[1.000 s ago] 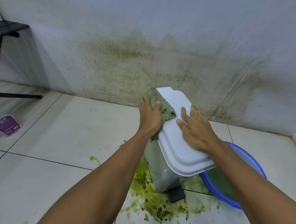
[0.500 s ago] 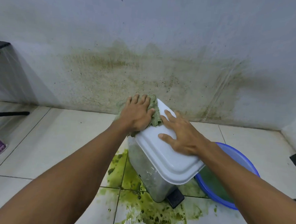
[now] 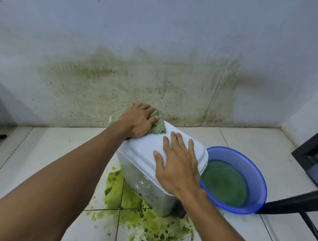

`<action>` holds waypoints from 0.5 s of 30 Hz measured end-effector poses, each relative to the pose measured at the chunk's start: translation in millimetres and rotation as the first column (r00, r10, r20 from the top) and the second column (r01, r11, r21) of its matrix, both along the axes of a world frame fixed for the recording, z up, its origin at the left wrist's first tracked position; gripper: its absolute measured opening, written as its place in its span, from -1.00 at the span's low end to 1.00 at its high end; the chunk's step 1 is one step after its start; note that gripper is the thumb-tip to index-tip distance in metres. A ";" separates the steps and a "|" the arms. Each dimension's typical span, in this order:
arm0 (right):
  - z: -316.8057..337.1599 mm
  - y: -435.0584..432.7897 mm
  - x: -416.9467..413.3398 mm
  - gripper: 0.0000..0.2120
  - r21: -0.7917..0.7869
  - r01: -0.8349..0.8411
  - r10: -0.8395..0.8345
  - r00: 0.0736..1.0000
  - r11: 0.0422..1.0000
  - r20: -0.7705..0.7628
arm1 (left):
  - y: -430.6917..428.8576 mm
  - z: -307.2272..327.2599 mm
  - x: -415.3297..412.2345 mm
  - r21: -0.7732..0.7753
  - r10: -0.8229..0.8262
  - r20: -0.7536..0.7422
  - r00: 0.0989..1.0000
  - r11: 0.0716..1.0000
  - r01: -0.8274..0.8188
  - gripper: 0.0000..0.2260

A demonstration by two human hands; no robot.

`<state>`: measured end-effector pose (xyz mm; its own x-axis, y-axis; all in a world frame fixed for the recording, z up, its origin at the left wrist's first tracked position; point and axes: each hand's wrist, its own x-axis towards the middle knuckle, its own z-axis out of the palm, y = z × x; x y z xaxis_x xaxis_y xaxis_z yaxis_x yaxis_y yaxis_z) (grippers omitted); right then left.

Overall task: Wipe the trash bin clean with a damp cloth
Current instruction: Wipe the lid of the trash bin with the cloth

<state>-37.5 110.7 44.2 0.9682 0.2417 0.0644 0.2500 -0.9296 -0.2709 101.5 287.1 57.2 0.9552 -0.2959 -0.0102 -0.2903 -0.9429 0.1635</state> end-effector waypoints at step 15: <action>-0.6 -17.4 51.5 -0.45 -0.057 0.121 -0.126 0.988 0.991 -0.094 | 8.4 2.2 -111.4 0.020 -0.030 -0.071 0.997 0.999 0.031 -0.42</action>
